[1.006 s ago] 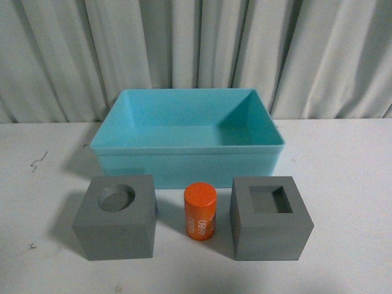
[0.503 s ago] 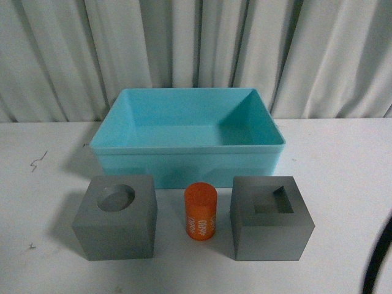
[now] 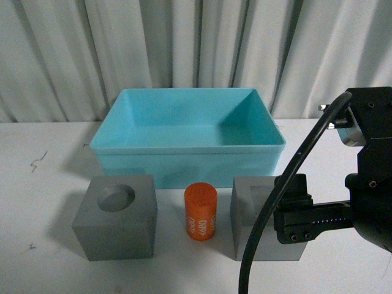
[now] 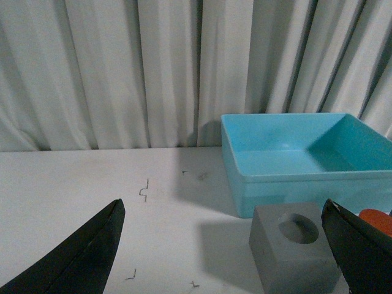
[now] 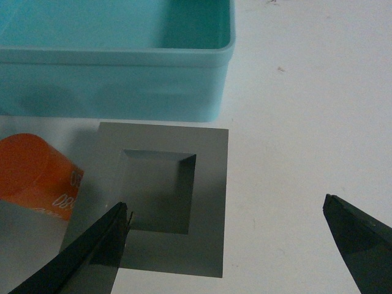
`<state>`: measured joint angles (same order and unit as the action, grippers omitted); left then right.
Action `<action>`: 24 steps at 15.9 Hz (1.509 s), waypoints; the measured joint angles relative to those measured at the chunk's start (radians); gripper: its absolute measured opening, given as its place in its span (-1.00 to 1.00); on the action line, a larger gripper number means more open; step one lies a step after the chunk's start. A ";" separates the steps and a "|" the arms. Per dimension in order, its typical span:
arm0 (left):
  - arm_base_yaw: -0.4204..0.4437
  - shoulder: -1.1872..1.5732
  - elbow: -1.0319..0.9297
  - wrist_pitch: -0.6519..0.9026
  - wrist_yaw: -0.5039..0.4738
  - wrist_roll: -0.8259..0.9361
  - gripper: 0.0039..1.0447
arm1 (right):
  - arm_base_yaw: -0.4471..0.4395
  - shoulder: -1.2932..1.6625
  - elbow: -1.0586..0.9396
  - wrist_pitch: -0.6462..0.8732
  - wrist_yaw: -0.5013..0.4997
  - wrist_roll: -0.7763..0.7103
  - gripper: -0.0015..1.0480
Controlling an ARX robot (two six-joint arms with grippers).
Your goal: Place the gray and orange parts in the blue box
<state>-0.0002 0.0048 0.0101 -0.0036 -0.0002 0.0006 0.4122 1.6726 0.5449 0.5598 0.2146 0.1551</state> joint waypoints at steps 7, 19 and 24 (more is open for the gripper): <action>0.000 0.000 0.000 0.000 0.000 0.000 0.88 | -0.027 0.122 0.035 0.042 0.011 0.011 0.87; 0.000 0.000 0.000 0.000 0.000 0.000 0.88 | -0.036 0.211 0.090 0.048 0.012 0.055 0.05; 0.000 0.000 0.000 0.000 0.000 0.000 0.88 | -0.082 0.137 0.032 0.013 0.010 0.062 -0.65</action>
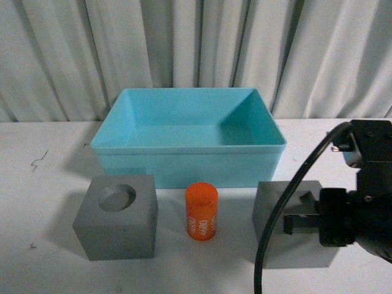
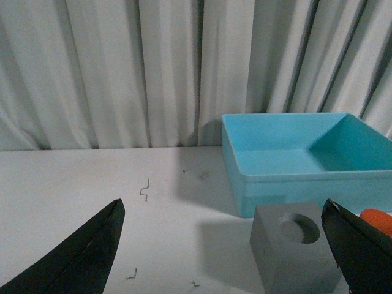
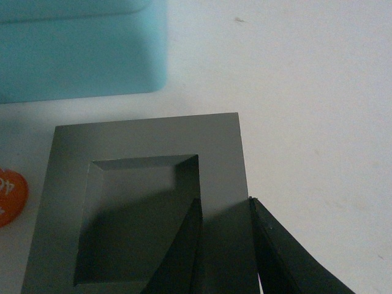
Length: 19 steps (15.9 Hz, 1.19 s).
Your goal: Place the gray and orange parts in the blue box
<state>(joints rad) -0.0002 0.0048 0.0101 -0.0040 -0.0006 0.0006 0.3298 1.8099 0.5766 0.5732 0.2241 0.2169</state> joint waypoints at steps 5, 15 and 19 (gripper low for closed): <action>0.000 0.000 0.000 0.001 0.000 0.000 0.88 | -0.159 -0.249 0.395 -0.044 -0.077 -0.115 -0.66; 0.000 0.000 0.000 0.000 0.000 0.000 0.88 | -0.041 0.214 0.734 -0.053 -0.058 -0.067 -0.66; 0.000 0.000 0.000 0.000 0.000 0.000 0.88 | -0.002 0.411 0.803 -0.101 -0.008 0.031 -0.66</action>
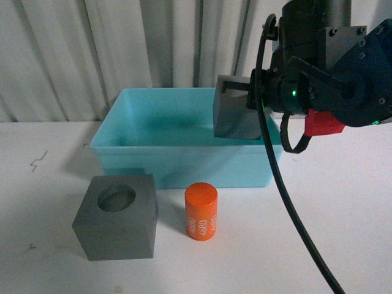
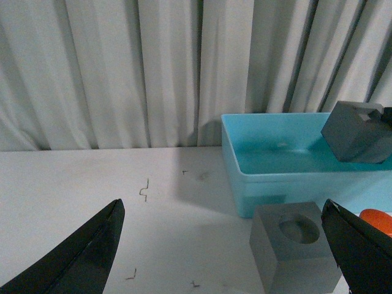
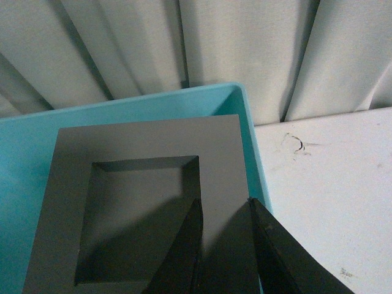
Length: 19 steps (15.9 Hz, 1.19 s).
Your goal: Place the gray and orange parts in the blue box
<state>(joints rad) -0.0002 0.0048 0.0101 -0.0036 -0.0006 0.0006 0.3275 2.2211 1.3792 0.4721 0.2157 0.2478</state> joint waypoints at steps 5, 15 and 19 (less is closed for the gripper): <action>0.000 0.000 0.000 0.000 0.000 0.000 0.88 | 0.014 0.018 0.008 -0.023 0.005 0.007 -0.51; 0.000 0.000 0.000 0.000 0.000 0.000 0.88 | -0.032 -0.376 -0.294 0.161 0.057 0.033 0.85; 0.000 0.000 0.000 0.000 0.000 0.000 0.88 | -0.060 -0.745 -0.650 0.052 0.122 0.087 0.87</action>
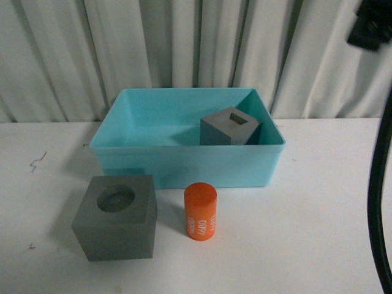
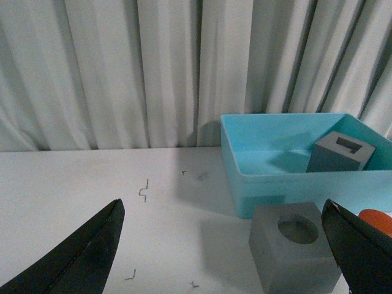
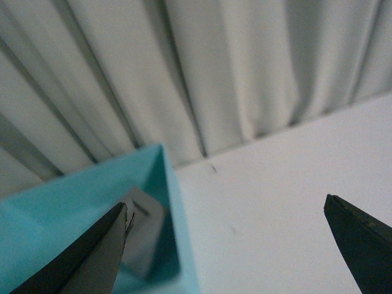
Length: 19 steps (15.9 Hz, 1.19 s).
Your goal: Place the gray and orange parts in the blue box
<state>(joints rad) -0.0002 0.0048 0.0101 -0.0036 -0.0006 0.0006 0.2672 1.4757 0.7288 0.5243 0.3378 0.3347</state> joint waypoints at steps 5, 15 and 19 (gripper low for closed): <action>0.000 0.000 0.000 0.000 0.000 0.000 0.88 | 0.117 -0.583 -0.508 -0.377 0.204 0.271 0.81; 0.000 0.000 0.000 0.000 0.000 0.000 0.88 | -0.206 -1.060 -0.718 -0.116 -0.291 -0.329 -0.96; 0.000 0.000 0.000 0.000 0.000 0.000 0.88 | -0.267 -1.173 -0.718 -0.226 -0.337 -0.328 -0.96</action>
<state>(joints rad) -0.0002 0.0048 0.0101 -0.0036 -0.0006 0.0006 -0.0002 0.3023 0.0113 0.2981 0.0010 0.0063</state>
